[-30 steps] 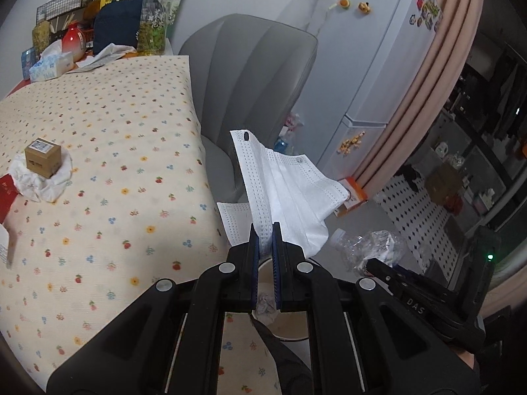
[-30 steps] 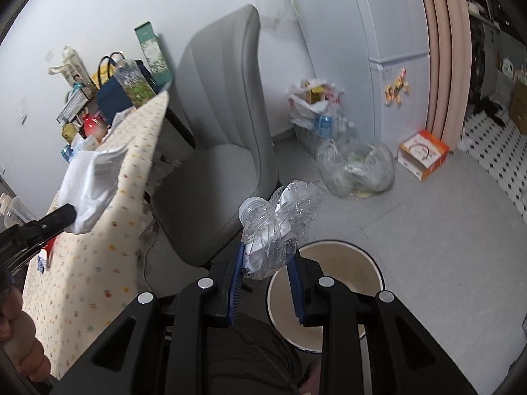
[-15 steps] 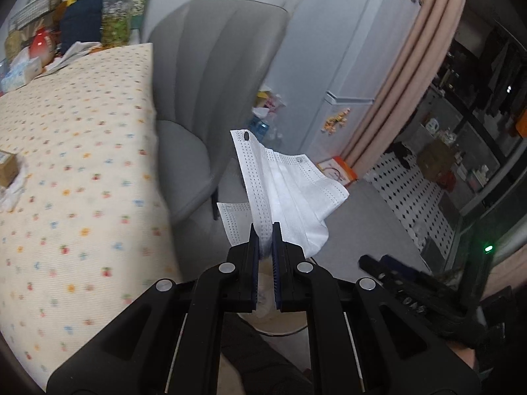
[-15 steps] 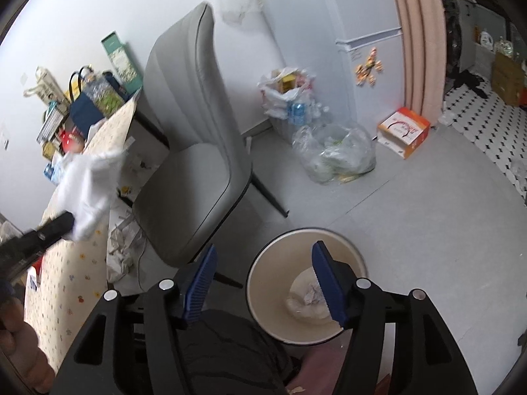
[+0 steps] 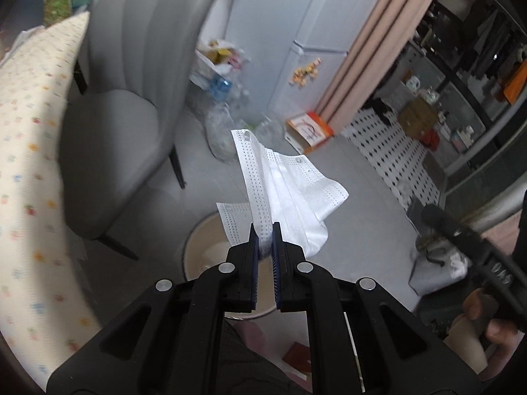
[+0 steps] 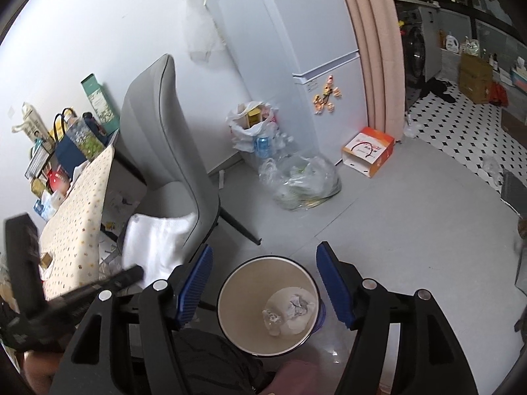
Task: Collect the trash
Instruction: 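Carry bottle and mask to the bin and open both tools over it, then move both open tools back to the table, then lower both tools toward the blue packet and red wrapper, then grasp the red-and-white paper with the right tool while the left grasps the blue tissue packet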
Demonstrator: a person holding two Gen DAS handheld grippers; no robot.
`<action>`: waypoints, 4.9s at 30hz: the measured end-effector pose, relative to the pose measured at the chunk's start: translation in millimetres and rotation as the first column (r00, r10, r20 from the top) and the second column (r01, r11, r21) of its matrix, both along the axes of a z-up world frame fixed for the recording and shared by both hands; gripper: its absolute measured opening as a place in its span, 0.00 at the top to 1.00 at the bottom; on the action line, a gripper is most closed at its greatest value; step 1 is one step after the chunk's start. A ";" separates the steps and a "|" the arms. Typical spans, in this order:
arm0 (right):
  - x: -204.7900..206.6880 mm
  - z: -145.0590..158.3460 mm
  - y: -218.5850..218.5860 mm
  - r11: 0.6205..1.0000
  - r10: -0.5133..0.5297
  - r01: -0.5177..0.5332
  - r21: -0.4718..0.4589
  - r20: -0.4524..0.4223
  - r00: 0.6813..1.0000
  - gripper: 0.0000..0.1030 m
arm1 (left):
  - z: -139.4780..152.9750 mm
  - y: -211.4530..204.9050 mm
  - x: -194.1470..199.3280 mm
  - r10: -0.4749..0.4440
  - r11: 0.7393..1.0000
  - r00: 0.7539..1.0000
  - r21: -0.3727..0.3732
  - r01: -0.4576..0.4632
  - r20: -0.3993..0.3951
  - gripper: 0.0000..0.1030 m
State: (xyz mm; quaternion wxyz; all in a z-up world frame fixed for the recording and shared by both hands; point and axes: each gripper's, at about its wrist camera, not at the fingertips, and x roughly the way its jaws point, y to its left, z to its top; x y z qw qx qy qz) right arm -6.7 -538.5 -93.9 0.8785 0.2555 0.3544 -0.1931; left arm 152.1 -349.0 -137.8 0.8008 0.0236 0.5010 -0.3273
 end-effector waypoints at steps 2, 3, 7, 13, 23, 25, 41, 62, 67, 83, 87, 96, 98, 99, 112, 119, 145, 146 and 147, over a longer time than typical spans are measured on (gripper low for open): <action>-2.0 3.3 -2.8 1.000 -0.006 0.006 -0.004 0.008 1.000 0.37 | -9.1 -8.0 -0.3 -0.018 1.000 0.999 -0.002 0.018 -0.042 0.85; -2.9 5.0 -3.7 1.000 -0.007 0.007 -0.006 0.013 1.000 0.37 | -13.0 -11.4 0.6 -0.031 0.999 0.998 -0.006 0.031 -0.063 0.72; -4.0 5.2 -2.3 1.000 -0.006 0.006 -0.004 0.019 1.000 0.37 | -13.3 -8.6 2.1 -0.025 0.998 0.997 -0.065 0.020 -0.079 0.41; 2.9 3.6 8.2 1.000 0.020 -0.020 0.002 0.016 1.000 0.37 | 6.3 9.9 4.4 0.018 0.996 0.999 -0.088 -0.021 -0.033 0.21; 14.2 22.4 38.2 0.997 0.073 -0.072 -0.024 0.044 0.996 0.17 | 72.3 72.5 -0.2 0.172 0.980 0.978 -0.117 -0.158 0.117 0.06; 15.7 30.3 48.5 0.995 0.095 -0.093 -0.028 0.080 0.992 0.11 | 82.9 85.7 -2.3 0.215 0.973 0.964 -0.122 -0.197 0.154 0.06; 32.7 80.6 141.1 0.961 0.261 -0.238 -0.144 0.177 0.949 0.07 | 136.0 213.7 -37.0 0.476 0.871 0.820 -0.303 -0.387 0.318 0.06; 64.9 96.7 279.0 0.848 0.522 -0.490 -0.200 0.162 0.837 0.07 | 118.5 373.3 -73.8 0.684 0.727 0.671 -0.336 -0.598 0.286 0.06; 76.0 95.5 305.6 0.818 0.568 -0.538 -0.205 0.135 0.812 0.08 | 102.4 411.4 -75.8 0.734 0.677 0.637 -0.333 -0.656 0.237 0.06; 127.3 75.2 405.0 0.647 0.760 -0.746 -0.158 0.059 0.647 0.27 | 75.1 488.5 -75.4 0.818 0.575 0.544 -0.280 -0.769 0.185 0.06; 139.0 66.9 432.2 0.601 0.796 -0.785 -0.154 0.025 0.605 0.28 | 73.5 503.0 -79.8 0.831 0.556 0.521 -0.272 -0.785 0.193 0.06; 166.0 47.4 487.7 0.531 0.837 -0.832 -0.161 -0.050 0.544 0.34 | 66.7 528.0 -80.9 0.860 0.510 0.481 -0.268 -0.817 0.171 0.06; 171.0 43.0 495.8 0.524 0.840 -0.836 -0.163 -0.062 0.539 0.37 | 66.0 530.7 -80.4 0.862 0.506 0.476 -0.266 -0.821 0.171 0.06; 174.7 40.5 500.9 0.522 0.840 -0.836 -0.168 -0.072 0.539 0.38 | 65.5 532.8 -80.6 0.865 0.502 0.473 -0.265 -0.823 0.170 0.06; 207.4 11.0 526.0 0.507 0.832 -0.845 -0.169 -0.158 0.531 0.73 | 64.3 543.0 -75.5 0.872 0.489 0.459 -0.236 -0.840 0.172 0.06; 191.4 19.4 505.9 0.502 0.848 -0.851 -0.154 -0.108 0.519 0.74 | 62.3 521.3 -54.2 0.838 0.545 0.519 -0.219 -0.809 0.168 0.06; 159.2 53.3 368.2 0.698 0.710 -0.706 -0.122 -0.010 0.704 0.74 | 30.7 425.1 56.1 0.623 0.752 0.754 0.105 -0.650 0.209 0.06; 158.6 53.6 365.3 0.703 0.705 -0.701 -0.123 -0.009 0.709 0.74 | 30.7 424.1 58.2 0.621 0.753 0.755 0.109 -0.649 0.211 0.06; 157.6 54.3 361.3 0.709 0.699 -0.695 -0.122 -0.007 0.715 0.74 | 30.9 423.5 59.8 0.617 0.757 0.759 0.107 -0.645 0.209 0.06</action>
